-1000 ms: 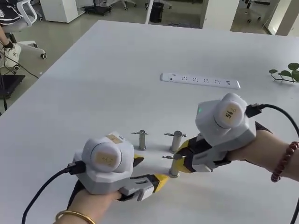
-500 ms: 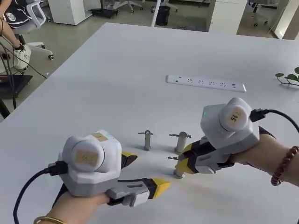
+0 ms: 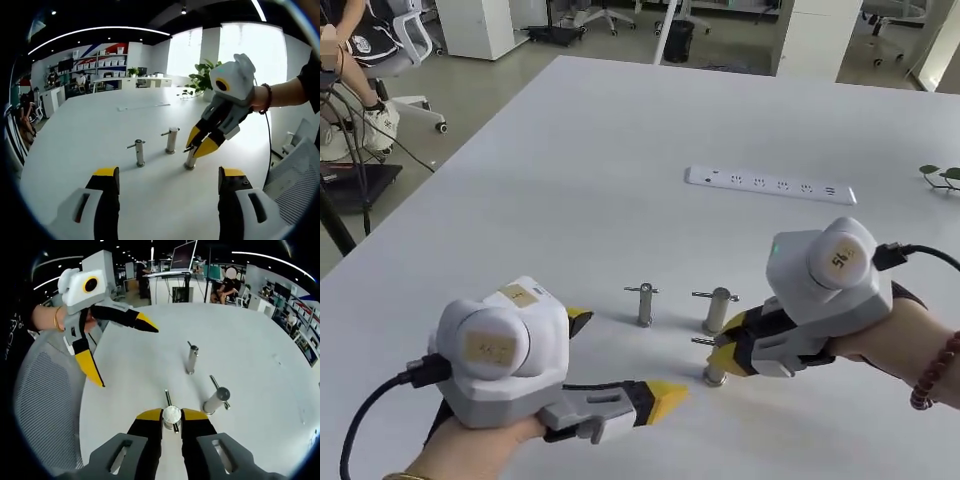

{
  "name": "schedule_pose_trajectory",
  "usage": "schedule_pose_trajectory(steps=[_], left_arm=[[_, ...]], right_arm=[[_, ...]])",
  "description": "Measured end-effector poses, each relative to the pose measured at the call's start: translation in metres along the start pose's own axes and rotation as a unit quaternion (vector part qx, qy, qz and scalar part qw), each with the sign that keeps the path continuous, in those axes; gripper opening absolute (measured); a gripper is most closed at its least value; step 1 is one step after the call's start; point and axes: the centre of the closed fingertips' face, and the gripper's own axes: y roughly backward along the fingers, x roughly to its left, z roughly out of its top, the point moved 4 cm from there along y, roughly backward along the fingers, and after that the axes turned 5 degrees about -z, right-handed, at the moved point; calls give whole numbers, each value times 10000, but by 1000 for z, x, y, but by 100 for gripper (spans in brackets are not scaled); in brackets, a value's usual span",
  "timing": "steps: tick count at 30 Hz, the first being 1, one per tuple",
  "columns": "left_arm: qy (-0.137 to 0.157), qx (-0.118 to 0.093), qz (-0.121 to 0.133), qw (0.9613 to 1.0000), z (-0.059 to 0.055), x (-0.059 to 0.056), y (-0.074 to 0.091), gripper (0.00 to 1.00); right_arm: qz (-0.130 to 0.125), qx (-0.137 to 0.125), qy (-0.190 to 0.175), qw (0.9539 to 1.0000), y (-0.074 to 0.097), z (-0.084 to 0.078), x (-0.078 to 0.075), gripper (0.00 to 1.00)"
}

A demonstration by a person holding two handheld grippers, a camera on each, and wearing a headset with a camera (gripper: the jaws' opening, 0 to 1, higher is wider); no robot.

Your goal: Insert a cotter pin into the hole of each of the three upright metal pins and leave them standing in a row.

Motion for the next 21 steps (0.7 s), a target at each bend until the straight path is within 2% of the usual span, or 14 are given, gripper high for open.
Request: schedule_pose_trajectory(steps=[4, 7, 13, 21], left_arm=[[-55, -41, 65, 10000, 2, 2, 2, 86], [-85, 18, 109, 9999, 1, 5, 3, 88], [63, -84, 102, 9999, 3, 6, 3, 99], [50, -110, 136, 9998, 5, 7, 4, 99]], right_arm=[[-50, 21, -7, 10000, 4, -3, -5, 8], [-108, 13, 2, 9999, 8, -5, -11, 8], [-218, -18, -26, 9998, 16, -11, -25, 8], [-367, 88, 34, 9993, 24, -21, -36, 8]])
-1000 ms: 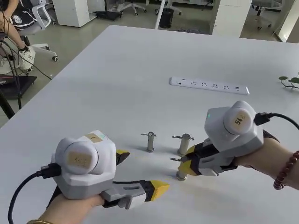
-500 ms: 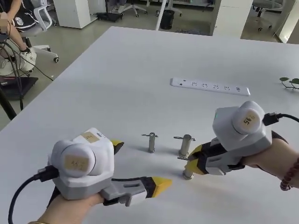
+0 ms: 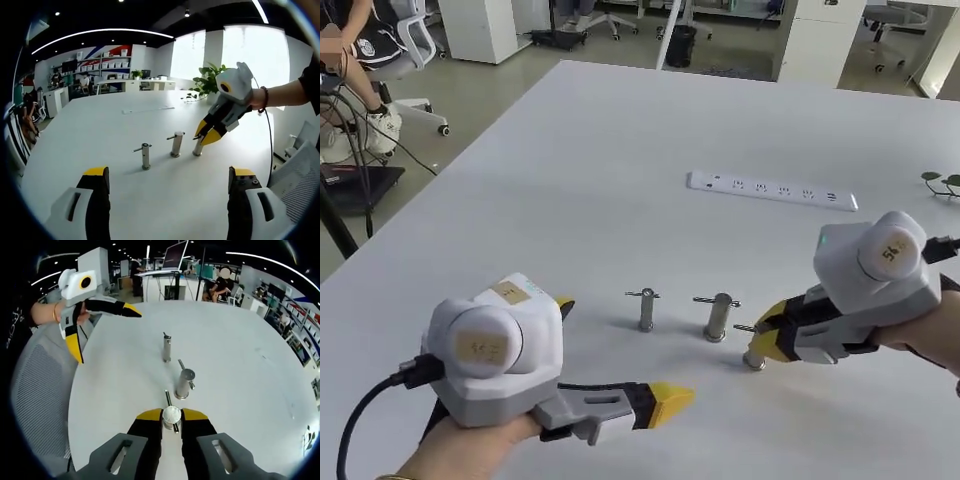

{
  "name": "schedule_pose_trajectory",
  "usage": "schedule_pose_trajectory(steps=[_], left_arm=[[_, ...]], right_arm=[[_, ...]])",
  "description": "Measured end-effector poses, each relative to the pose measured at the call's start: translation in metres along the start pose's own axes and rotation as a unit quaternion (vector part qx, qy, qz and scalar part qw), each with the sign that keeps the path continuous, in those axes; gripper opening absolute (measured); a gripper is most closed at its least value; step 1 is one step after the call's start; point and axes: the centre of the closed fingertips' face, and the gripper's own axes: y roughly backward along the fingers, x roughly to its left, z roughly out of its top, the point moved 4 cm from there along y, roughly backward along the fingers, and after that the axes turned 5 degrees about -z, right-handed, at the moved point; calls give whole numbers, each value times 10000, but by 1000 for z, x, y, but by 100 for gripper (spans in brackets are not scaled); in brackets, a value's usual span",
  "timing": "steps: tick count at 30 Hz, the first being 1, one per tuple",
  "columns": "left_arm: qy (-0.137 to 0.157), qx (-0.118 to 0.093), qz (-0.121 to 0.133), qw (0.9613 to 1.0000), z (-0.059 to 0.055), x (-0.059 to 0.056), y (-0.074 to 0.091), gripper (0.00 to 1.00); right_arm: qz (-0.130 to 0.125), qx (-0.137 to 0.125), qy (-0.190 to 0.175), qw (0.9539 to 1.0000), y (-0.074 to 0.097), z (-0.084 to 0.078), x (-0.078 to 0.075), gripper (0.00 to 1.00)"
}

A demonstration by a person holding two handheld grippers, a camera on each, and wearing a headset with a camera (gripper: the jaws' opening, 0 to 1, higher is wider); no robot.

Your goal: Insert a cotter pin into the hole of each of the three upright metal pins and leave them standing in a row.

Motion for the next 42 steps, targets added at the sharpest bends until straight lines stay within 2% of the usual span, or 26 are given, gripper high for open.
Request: schedule_pose_trajectory(steps=[9, 24, 34, 42], left_arm=[[10, 37, 51, 10000, -2, 2, -1, 99], [-21, 64, 30, 10000, -4, 1, -2, 97], [7, 55, 14, 10000, -4, 1, -2, 96], [-29, 104, -16, 9999, -5, 0, -2, 96]], right_arm=[[-92, 83, 29, 9999, 6, -7, -13, 8], [-161, 222, -14, 9996, 6, -16, -28, 8], [59, 206, 161, 9996, 6, -17, -35, 9], [122, 168, 205, 9996, 5, -17, -38, 9]])
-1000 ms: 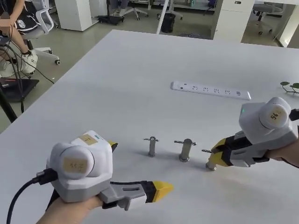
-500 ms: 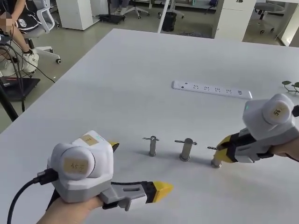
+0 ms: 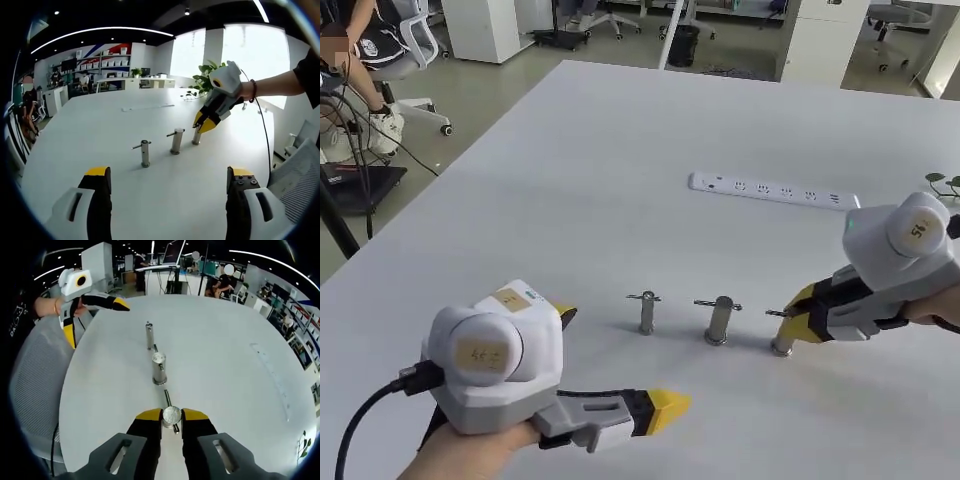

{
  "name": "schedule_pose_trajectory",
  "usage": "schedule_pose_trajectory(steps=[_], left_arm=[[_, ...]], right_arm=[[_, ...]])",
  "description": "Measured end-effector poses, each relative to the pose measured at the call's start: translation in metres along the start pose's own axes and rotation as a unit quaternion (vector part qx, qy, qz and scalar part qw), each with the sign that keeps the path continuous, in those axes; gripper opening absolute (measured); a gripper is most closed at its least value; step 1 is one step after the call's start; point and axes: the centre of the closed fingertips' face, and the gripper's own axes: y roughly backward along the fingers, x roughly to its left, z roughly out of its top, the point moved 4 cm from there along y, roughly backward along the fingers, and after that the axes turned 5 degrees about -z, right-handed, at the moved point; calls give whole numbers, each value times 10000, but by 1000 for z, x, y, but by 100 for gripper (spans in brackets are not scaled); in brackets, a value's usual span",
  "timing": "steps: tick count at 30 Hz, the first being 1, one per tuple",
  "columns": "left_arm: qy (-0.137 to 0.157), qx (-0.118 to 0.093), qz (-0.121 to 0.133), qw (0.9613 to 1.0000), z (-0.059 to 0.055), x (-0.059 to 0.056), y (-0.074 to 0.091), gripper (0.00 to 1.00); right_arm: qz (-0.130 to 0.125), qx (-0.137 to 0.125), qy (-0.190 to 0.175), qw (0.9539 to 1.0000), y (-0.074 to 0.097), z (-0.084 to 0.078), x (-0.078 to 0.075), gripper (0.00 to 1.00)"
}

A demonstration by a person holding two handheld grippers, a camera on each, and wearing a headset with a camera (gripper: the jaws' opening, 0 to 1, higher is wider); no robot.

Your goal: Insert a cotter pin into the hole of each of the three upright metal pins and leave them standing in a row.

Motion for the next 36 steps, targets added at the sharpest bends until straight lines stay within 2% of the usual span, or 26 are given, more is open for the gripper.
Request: schedule_pose_trajectory(steps=[7, 16, 21, 23, 25, 27, 29, 31, 32, 33, 34, 35, 36], left_arm=[[-49, 28, 15, 10000, 0, 0, 0, 97], [-93, 58, 60, 9999, 1, 2, 2, 97], [-106, -9, 63, 9999, 4, 1, 3, 97], [-117, -48, 81, 9999, 6, 1, 3, 97], [-130, -83, 102, 9998, 7, 2, 3, 96], [-135, -102, 142, 9998, 9, 3, 4, 96], [-136, -132, 180, 9997, 10, 4, 5, 96], [-100, -160, 203, 9996, 10, 5, 6, 95], [-82, -160, 229, 9996, 11, 5, 6, 94], [-83, -164, 239, 9995, 11, 6, 6, 94], [-116, -166, 282, 9994, 12, 7, 7, 94], [-127, -162, 322, 9993, 12, 8, 7, 94], [-130, -161, 336, 9992, 11, 8, 7, 94]], right_arm=[[-112, -62, -29, 9999, 1, 1, -2, 13], [-356, -291, -200, 9987, 19, 10, 4, 22], [-702, -528, -719, 9935, 34, 16, 10, 34], [-839, -596, -1060, 9890, 40, 18, 14, 37], [-949, -654, -1470, 9824, 45, 20, 20, 38], [-1053, -959, -1886, 9717, 51, 27, 26, 39], [-1166, -1084, -1930, 9682, 55, 29, 29, 42], [-1360, -1150, -2060, 9622, 60, 29, 33, 45], [-1520, -1211, -2213, 9556, 62, 29, 34, 45], [-1551, -1246, -2260, 9536, 63, 29, 34, 47], [-1588, -1436, -2470, 9451, 66, 32, 40, 49], [-1702, -1567, -2494, 9404, 68, 34, 41, 51], [-1821, -1665, -2453, 9375, 69, 34, 42, 53]])
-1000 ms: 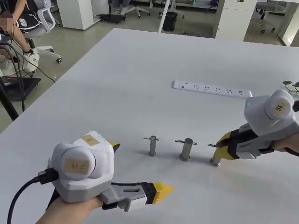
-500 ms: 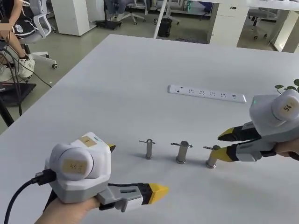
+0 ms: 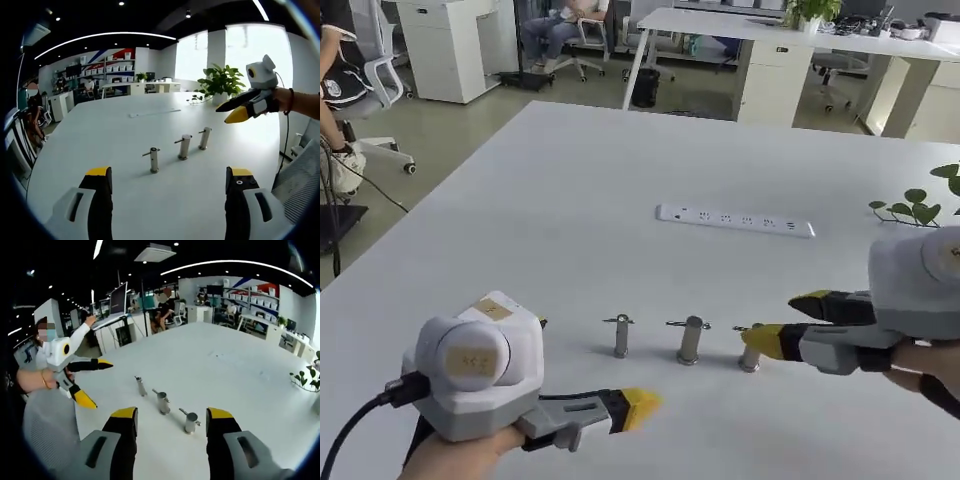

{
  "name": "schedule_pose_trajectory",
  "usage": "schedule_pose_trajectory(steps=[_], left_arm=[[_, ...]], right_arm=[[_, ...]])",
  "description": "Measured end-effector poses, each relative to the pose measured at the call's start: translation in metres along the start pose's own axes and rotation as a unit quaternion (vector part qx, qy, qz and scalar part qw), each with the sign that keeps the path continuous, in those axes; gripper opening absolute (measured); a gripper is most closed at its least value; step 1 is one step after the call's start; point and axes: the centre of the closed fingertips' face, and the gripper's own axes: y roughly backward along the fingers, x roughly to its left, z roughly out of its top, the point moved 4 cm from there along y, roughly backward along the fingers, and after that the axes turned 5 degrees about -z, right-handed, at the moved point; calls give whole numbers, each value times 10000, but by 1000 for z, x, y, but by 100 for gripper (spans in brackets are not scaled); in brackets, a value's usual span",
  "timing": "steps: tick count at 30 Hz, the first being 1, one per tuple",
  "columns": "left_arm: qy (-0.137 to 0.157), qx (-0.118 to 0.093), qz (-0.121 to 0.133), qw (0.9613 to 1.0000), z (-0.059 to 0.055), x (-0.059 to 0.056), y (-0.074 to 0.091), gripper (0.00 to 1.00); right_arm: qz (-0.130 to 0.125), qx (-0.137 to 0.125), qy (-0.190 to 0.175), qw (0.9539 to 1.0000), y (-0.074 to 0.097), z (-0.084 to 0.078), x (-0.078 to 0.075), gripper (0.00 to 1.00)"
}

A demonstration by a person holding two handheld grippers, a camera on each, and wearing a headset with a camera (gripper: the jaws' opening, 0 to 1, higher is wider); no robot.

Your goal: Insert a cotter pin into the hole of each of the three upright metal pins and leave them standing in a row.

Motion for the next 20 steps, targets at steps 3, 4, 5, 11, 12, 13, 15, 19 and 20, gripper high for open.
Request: schedule_pose_trajectory(steps=[3, 4, 5, 11, 12, 13, 15, 19, 20], left_arm=[[12, 9, 92, 10000, -1, 2, 0, 93], [8, 25, 168, 9999, -2, 4, 1, 92], [0, 23, 208, 9998, -2, 5, 0, 91], [75, -21, 258, 9996, -2, 6, 0, 91], [69, -25, 257, 9996, -2, 6, 0, 91], [65, -34, 259, 9996, -2, 6, 0, 91], [75, -56, 266, 9996, -1, 6, -1, 91], [123, -59, 291, 9995, -3, 6, -2, 90], [112, -35, 299, 9995, -4, 7, -3, 90]], right_arm=[[-328, -218, -56, 9992, 6, -5, 5, 59], [-358, -216, -78, 9991, 7, -6, 6, 61], [-417, -207, -120, 9988, 7, -10, 9, 63], [-761, -169, -527, 9956, 9, -32, 12, 66], [-892, -139, -558, 9944, 10, -35, 10, 66], [-1025, -172, -496, 9933, 12, -36, 9, 67], [-1286, -262, -367, 9907, 14, -39, 7, 67], [-1508, -604, -520, 9853, 15, -43, 12, 67], [-1516, -611, -516, 9852, 15, -44, 13, 67]])
